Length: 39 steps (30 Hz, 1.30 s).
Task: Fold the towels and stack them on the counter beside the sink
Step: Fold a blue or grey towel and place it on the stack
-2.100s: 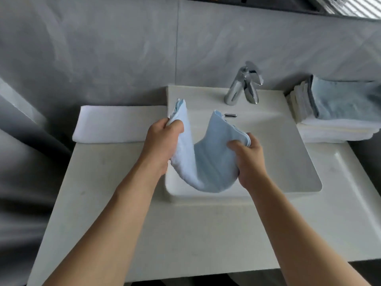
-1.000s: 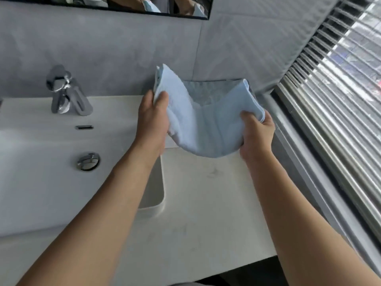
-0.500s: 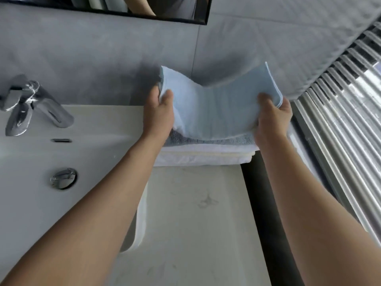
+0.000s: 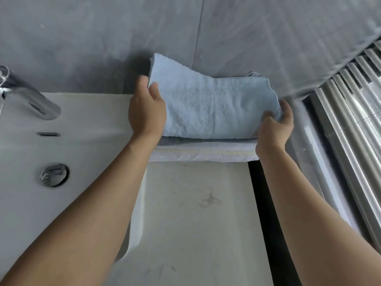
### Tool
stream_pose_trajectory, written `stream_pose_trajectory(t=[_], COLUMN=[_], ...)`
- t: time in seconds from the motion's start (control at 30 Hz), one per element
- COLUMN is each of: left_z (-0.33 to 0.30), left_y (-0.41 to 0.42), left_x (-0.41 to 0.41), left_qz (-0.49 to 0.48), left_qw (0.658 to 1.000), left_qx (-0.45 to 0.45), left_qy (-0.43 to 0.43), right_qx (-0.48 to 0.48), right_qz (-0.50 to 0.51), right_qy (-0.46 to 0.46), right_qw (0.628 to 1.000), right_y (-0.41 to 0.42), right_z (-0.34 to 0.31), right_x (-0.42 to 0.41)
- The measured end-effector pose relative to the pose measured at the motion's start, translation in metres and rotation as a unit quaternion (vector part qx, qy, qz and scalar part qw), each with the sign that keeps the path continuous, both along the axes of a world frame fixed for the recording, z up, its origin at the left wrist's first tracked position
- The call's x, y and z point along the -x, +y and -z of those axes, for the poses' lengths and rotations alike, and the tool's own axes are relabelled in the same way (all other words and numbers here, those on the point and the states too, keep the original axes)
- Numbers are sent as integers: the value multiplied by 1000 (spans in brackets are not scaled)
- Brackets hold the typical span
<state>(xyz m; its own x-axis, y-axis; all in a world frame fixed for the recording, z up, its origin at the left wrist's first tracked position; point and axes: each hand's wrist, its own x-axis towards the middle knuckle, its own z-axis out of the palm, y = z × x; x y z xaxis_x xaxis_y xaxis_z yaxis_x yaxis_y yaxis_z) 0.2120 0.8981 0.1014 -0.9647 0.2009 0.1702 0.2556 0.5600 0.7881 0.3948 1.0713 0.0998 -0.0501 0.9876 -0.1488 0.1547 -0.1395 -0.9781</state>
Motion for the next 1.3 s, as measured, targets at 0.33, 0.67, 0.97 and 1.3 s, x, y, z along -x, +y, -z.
stream_pose_trajectory(t=[0.33,0.67,0.97,1.3], left_z=[-2,28,27,32], left_y=[-5,-46,-156,-321], left_x=[-5,-12,-64,-26], left_qz=[50,191,231,141], left_qw=[971,944,964,984], left_qx=[195,240,114,103], left_qy=[131,122,73,36], right_qx=[-279,-236,-360,-336], right_qz=[-60,-229,-339,-462], right_qy=[-379,-482,-272,-214], right_qw=[880,812,825,792], right_y=[-12,-29,-193,-348], right_z=[11,20,21,24], right_x=[9,-7,-2,57])
